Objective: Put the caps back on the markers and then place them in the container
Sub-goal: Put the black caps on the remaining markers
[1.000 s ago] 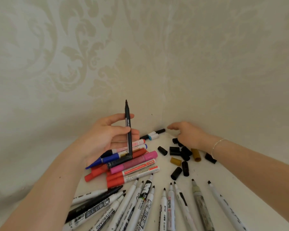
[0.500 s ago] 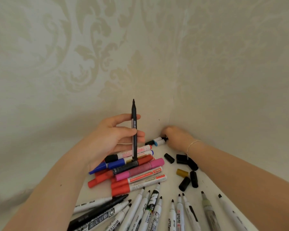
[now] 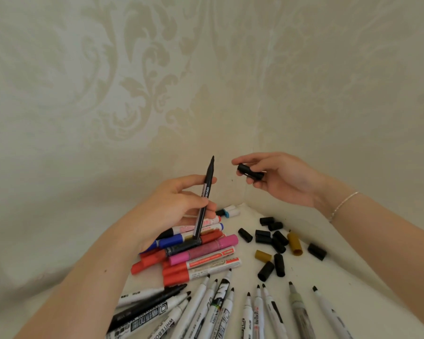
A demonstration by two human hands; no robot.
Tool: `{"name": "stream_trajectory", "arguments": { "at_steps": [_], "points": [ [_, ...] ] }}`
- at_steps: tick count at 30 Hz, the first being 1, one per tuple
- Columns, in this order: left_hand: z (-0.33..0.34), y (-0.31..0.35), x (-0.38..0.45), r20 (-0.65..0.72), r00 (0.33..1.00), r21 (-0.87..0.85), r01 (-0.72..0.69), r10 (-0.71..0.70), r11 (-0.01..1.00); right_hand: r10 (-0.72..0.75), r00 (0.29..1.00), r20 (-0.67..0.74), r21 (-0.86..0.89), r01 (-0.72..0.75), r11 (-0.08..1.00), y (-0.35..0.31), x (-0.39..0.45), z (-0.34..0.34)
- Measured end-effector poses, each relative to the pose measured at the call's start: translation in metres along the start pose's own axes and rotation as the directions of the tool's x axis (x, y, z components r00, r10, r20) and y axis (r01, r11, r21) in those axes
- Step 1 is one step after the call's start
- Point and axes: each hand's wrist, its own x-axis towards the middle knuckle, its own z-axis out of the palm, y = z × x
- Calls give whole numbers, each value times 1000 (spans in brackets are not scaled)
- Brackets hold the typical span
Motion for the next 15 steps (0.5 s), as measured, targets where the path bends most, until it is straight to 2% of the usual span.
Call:
{"name": "stream_trajectory", "arguments": {
  "at_steps": [7, 15],
  "points": [
    [5, 2, -2, 52, 999, 73, -21, 17, 997, -80, 991, -104, 17, 82, 996, -13, -20, 3],
    [7, 0, -2, 86, 996, 117, -32, 22, 993, -189, 974, -122, -112, 176, 978, -17, -23, 17]
  ]
}}
